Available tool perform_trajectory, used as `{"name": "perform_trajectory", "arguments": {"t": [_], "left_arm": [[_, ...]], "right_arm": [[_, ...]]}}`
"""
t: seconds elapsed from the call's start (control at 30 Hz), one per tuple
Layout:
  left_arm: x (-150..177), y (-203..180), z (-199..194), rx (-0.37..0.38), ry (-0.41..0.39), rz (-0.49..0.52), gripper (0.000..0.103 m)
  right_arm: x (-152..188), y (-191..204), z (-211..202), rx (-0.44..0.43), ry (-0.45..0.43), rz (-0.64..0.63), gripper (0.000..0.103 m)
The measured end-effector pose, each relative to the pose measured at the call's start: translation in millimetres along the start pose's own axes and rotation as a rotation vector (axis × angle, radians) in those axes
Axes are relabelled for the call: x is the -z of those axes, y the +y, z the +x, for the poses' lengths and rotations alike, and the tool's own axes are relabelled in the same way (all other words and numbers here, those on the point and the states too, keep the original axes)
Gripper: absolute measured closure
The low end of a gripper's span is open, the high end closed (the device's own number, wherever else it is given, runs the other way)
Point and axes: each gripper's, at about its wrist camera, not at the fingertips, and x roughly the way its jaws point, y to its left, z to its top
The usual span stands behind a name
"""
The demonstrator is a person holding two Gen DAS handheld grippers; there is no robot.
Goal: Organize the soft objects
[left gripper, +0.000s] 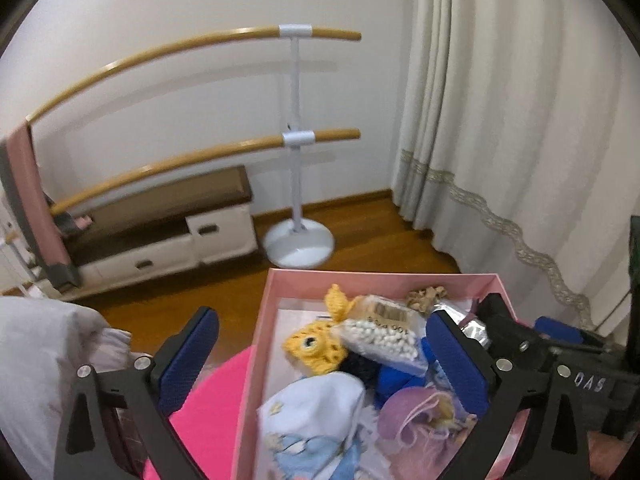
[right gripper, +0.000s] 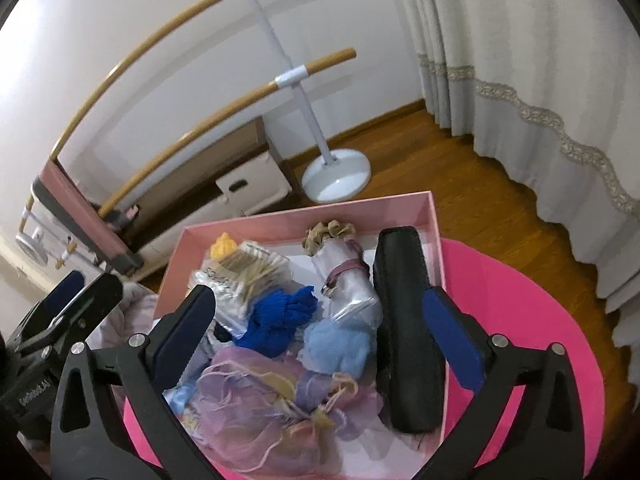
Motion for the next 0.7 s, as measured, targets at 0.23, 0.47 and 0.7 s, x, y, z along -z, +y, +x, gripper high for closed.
{"name": "perform_trajectory", "arguments": {"t": [0.23, 0.47, 0.7], "left_arm": [[-2.9, -0.8, -56.0, -0.048, -0.113, 0.001, 0.000], [27.3, -4.4, -115.8, -0.062, -0.187, 0.007, 0.000], [91.2, -7.4, -177.5, -0.055, -0.234, 0.031, 0.000]], "right_arm": [[16.6, 15.8, -49.8, 0.028, -0.060, -0.017, 0.000], [61.1, 37.0, -126.0, 0.056, -0.187, -0.070, 0.000], [118.1, 55.9, -204.7, 0.094, -0.300, -0.136, 0.000]]}}
